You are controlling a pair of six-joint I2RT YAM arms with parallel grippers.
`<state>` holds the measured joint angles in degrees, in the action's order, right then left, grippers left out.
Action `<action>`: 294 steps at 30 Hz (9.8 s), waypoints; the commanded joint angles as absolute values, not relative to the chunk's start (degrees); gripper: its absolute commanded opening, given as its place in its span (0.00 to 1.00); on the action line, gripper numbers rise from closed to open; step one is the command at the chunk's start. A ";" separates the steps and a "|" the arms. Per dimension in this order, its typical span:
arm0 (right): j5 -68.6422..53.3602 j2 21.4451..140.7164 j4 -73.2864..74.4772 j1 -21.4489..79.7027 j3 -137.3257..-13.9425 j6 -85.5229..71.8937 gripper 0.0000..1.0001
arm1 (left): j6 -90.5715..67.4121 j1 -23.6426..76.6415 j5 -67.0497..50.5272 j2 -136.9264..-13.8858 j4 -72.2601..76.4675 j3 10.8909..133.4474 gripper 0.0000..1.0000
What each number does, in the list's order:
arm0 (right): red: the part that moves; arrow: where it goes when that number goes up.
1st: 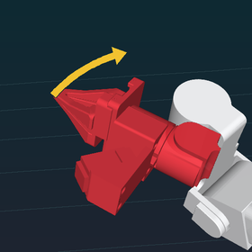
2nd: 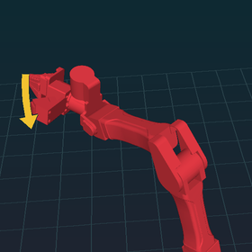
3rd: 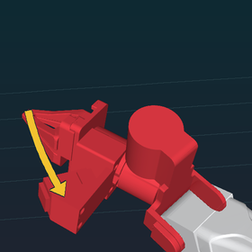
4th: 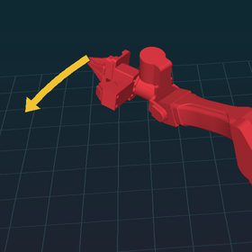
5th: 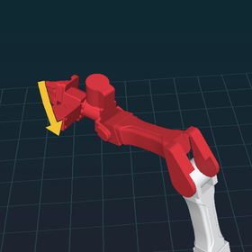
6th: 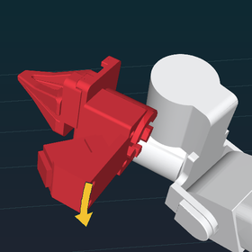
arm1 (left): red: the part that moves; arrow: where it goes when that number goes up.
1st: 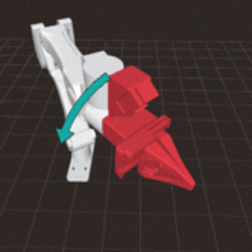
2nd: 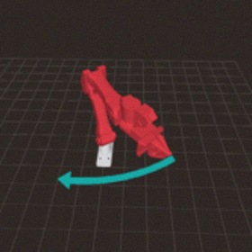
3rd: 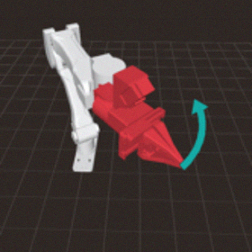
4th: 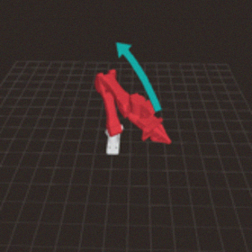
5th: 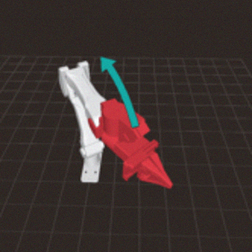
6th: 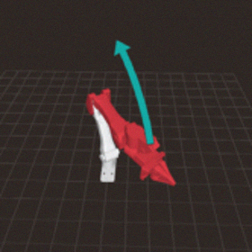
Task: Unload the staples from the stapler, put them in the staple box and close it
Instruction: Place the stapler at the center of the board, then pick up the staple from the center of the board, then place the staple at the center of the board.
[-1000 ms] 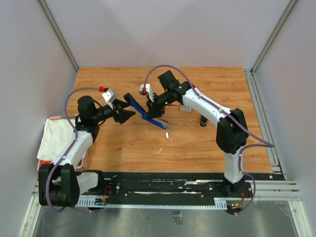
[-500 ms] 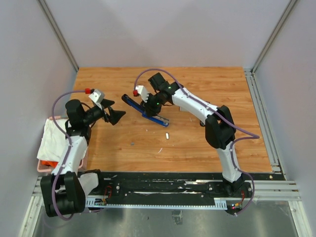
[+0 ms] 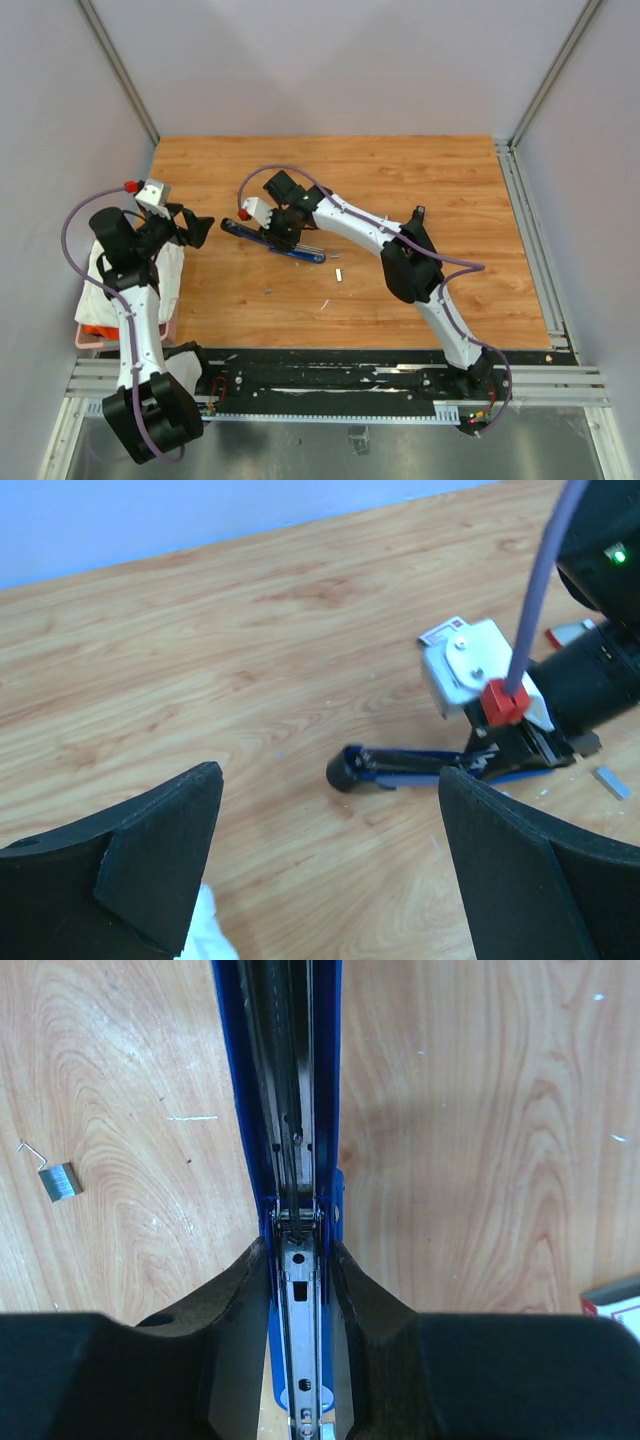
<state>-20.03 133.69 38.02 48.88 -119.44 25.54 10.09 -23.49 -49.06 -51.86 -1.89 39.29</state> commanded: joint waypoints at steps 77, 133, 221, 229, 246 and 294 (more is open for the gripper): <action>-26.28 112.64 37.72 53.76 -96.88 33.87 0.61 | 25.09 -26.54 -66.98 -53.07 -11.08 36.33 0.98; -25.70 135.98 38.50 56.92 -116.14 24.34 0.28 | 7.28 -36.05 -69.10 -44.37 5.04 33.01 0.98; -21.76 131.40 40.58 58.49 -114.36 24.26 0.00 | 9.13 -36.05 -71.28 -47.99 3.33 33.13 0.98; -20.79 127.18 40.69 55.26 -113.59 23.25 0.00 | 9.12 -36.04 -71.37 -47.82 3.21 33.13 0.98; -13.47 110.15 35.16 36.99 -95.66 21.22 0.00 | 9.48 -36.04 -72.77 -49.29 2.74 33.48 0.98; -7.19 111.87 27.62 29.67 -87.21 12.73 0.34 | 8.26 -36.04 -71.00 -51.92 2.44 34.36 0.98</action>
